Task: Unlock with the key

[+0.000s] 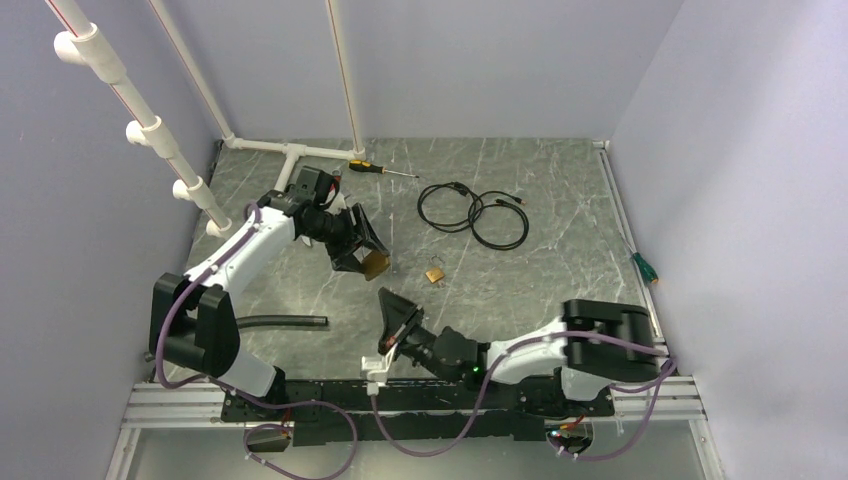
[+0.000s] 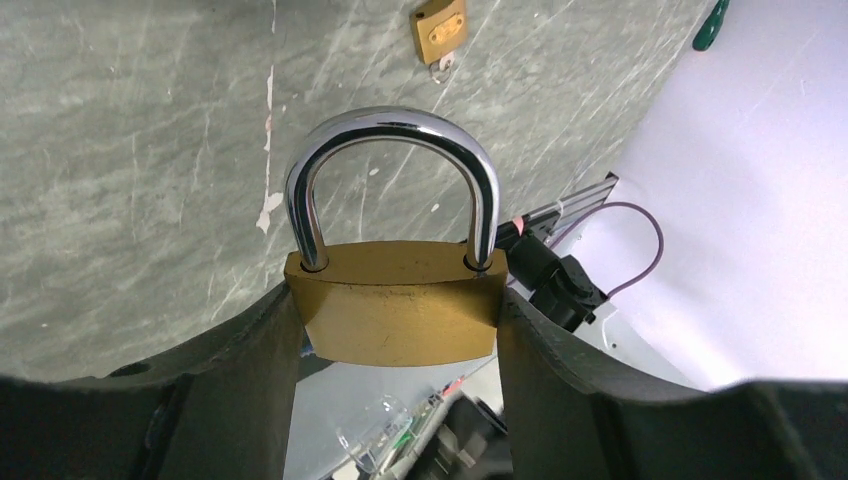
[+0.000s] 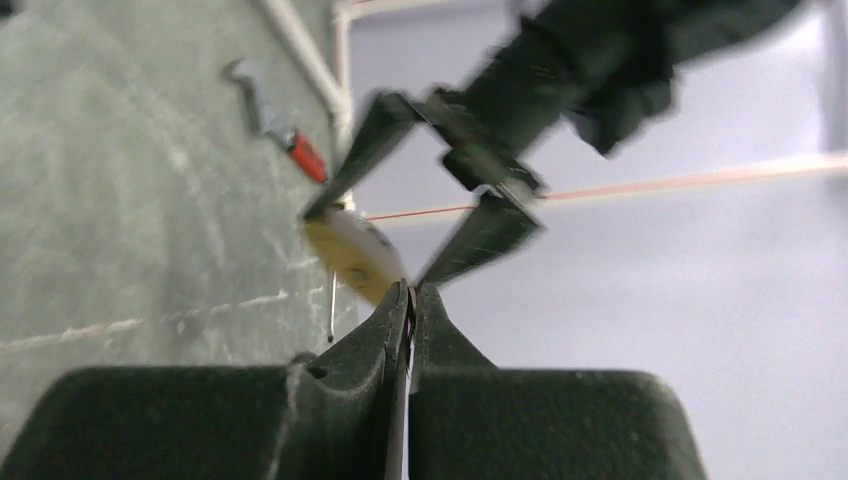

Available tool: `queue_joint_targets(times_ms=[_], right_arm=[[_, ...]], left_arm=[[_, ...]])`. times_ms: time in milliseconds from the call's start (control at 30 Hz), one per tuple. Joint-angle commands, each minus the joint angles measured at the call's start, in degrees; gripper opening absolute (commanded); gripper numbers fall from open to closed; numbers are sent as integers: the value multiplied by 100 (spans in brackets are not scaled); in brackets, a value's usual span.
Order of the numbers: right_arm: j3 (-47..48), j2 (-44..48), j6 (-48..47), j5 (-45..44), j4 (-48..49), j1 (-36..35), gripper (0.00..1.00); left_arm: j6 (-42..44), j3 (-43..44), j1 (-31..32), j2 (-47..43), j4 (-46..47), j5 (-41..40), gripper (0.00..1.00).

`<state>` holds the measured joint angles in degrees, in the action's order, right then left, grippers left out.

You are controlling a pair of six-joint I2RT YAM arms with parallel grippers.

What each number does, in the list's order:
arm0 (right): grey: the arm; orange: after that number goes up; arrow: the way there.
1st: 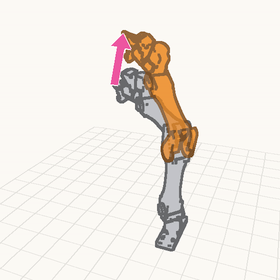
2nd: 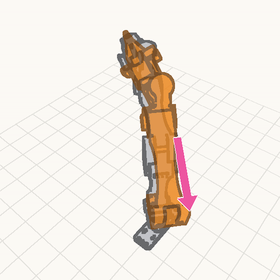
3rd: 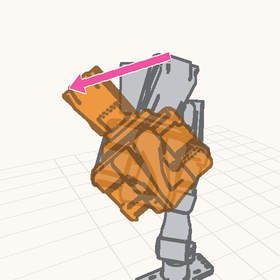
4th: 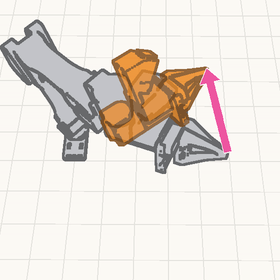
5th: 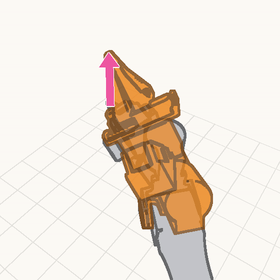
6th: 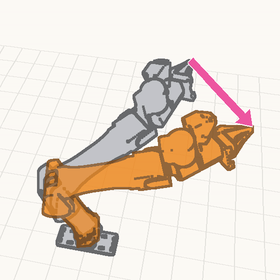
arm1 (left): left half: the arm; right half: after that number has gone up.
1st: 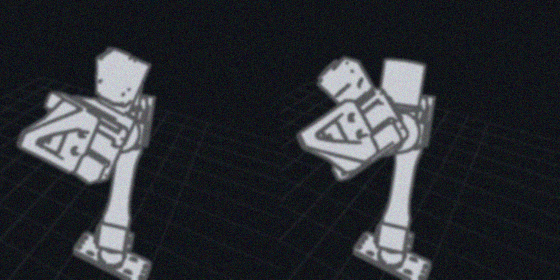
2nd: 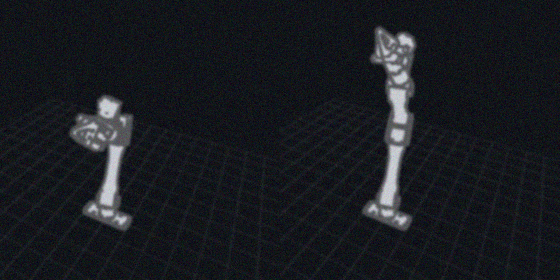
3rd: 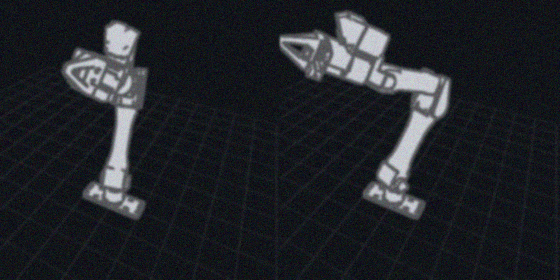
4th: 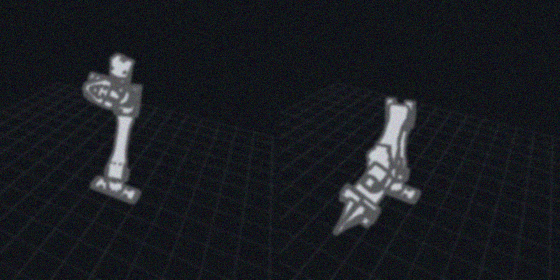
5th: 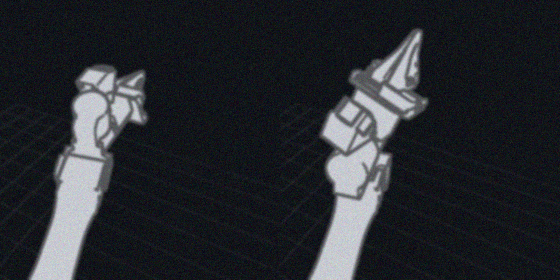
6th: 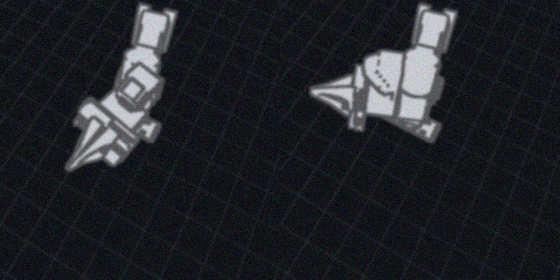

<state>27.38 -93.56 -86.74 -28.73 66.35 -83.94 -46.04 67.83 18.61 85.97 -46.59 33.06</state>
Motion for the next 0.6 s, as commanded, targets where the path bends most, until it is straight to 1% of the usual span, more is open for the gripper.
queue_joint_targets(times_ms=[0, 33, 67, 133, 267, 333, 367, 400, 467, 500, 567], right_arm=[[476, 1548, 2539, -40, -459, 140, 0], [512, 1863, 3203, 71, -888, 164, 0], [565, 2199, 3704, 141, -1159, 179, 0], [724, 2770, 5041, 141, -1695, 301, 0], [969, 3721, 7954, -335, -2707, 681, 0], [939, 4253, 9678, -185, -3335, 1181, 0], [852, 4418, 10552, 55, -3587, 1530, 0], [754, 4556, 11243, 200, -3748, 1835, 0], [467, 4754, 12343, 675, -3694, 2365, 0], [357, 4774, 12609, 784, -3645, 2559, 0], [303, 4729, 13055, 802, -3762, 2677, 0]], left_arm=[[-72, 176, -24, -411, 488, 58, 0], [-61, 194, -32, -421, 505, 27, 0], [-64, 195, -50, -428, 540, 22, 0], [-117, 177, -80, -432, 663, 69, 0], [-547, -15, -103, -545, 1199, 242, 0], [-932, -224, -108, -682, 1630, 287, 0], [-1160, -332, -112, -747, 1857, 303, 0], [-1377, -472, -105, -824, 2132, 322, 0], [-1880, -773, -112, -931, 2820, 440, 0], [-2065, -901, -112, -953, 3054, 447, 0], [-2327, -1016, -116, -934, 3264, 406, 0]])
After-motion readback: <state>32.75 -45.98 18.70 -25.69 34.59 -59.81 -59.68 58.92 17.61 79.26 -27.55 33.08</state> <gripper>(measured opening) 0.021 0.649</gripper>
